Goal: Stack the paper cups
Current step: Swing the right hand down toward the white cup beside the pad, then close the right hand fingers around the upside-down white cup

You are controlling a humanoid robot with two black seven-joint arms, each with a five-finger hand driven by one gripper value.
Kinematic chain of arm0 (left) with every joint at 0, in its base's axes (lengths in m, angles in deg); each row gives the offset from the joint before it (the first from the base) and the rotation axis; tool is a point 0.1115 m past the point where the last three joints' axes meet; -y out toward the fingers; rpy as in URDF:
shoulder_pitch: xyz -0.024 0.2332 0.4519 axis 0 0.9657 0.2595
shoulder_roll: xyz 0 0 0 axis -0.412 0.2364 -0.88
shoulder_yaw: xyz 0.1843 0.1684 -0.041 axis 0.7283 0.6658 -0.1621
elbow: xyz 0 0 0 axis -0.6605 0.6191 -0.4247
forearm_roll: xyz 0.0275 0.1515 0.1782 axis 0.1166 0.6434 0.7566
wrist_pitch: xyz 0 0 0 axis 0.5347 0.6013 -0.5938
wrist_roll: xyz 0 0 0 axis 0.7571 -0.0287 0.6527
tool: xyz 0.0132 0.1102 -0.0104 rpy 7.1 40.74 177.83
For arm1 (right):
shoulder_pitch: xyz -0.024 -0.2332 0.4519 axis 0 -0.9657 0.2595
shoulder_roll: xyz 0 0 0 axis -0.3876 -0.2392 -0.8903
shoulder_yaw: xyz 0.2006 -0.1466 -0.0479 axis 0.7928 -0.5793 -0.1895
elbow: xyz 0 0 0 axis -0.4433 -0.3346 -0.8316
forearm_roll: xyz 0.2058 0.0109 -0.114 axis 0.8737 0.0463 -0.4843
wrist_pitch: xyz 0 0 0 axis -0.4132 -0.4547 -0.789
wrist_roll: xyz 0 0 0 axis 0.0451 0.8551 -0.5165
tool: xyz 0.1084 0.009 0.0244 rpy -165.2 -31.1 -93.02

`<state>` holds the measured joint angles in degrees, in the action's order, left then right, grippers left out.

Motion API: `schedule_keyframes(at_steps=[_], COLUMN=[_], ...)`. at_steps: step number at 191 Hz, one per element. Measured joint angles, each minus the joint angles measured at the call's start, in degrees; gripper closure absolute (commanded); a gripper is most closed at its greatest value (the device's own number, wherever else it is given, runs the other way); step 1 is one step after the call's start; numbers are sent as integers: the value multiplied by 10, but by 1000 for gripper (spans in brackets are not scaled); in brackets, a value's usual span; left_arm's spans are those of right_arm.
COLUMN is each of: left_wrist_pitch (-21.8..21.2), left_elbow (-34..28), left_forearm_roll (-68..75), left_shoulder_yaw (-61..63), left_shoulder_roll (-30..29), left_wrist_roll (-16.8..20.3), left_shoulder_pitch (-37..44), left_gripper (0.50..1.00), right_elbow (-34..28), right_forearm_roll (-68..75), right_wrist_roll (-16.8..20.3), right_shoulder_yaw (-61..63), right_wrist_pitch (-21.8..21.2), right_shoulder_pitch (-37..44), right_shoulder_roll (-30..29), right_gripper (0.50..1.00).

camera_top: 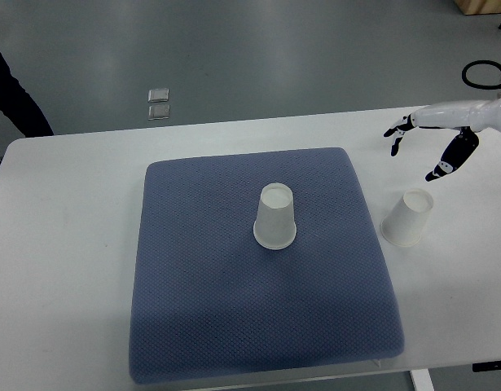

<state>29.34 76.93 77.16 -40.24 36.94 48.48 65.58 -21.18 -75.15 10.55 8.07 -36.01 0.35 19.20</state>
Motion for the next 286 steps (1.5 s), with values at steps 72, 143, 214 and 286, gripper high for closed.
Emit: schedule_keyframes(at_steps=[72,143,214,286], left_wrist_pitch=[0,0,0,0], left_elbow=[0,0,0,0], left_forearm_roll=[0,0,0,0], left_shoulder_yaw=[0,0,0,0], left_shoulder_roll=[0,0,0,0], left_wrist_roll=[0,0,0,0], left_shoulder_pitch=[0,0,0,0], left_gripper=[500,500,500,500], right_elbow=[0,-4,-11,5], right_forearm_roll=[-4,-2,-3,-4], right_wrist_roll=[-2,-2,1,3], right_shoulder_yaw=[-63,-66,-67,-67], right_wrist_pitch=[63,85,102,165], right_shoulder_pitch=[-6,-32,-52,-93], right_shoulder_roll=[-4,-7,-12,-33], right_gripper=[591,591,591,603])
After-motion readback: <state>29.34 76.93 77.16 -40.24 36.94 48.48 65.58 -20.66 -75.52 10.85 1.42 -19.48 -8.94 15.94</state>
